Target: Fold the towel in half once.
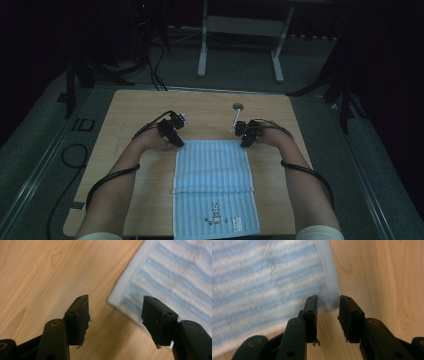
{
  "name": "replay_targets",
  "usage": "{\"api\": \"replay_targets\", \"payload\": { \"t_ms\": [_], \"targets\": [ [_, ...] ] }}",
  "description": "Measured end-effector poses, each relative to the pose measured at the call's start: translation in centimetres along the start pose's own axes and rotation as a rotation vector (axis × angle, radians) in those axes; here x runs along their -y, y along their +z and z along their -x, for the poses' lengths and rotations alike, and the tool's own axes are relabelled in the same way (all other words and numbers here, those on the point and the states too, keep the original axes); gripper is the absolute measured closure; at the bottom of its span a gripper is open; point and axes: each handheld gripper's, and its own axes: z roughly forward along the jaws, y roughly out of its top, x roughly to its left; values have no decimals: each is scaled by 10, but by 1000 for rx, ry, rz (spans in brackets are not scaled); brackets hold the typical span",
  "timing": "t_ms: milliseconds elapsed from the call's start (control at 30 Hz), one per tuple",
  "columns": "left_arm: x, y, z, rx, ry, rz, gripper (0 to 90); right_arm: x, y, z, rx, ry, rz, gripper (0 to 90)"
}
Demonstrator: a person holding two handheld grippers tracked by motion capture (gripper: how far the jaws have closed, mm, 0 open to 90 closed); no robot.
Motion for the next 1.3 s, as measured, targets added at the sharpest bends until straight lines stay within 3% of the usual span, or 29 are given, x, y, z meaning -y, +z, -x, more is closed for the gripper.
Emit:
{"api": "replay_targets", "payload": {
  "t_ms": [100,233,367,433,500,533,600,733,833,867,1067,1300],
  "targets": [
    [-4,8,1,14,1,-10,395,-3,6,1,-2,1,-28,676],
    [-7,18,3,14,11,-34,394,-2,6,4,-13,22,-20,667],
    [-7,20,-1,57,-5,-23,398,0,7,5,-31,47,-8,694],
    [-6,19,1,69,5,-3,468,0,7,6,-70,58,-8,819],
    [-5,18,3,77,19,5,591,-1,7,5,-77,57,-10,826],
    [-6,17,5,88,33,7,591,-2,7,3,-69,49,-19,831],
    [-8,17,10,102,70,-8,785,-5,7,2,-65,30,-42,838],
    [-12,15,20,38,144,-50,841,-6,6,-1,-53,18,-57,840],
    [-13,11,22,23,167,-55,847,-4,1,-1,-38,15,-62,841],
    [-13,8,20,33,159,-47,848,-4,-2,0,-39,27,-55,841],
    [-14,-11,16,-6,161,9,848,-4,-18,3,-15,28,-25,841],
    [-14,-32,7,-64,125,68,847,-5,-38,10,58,46,39,841]
  ]
}}
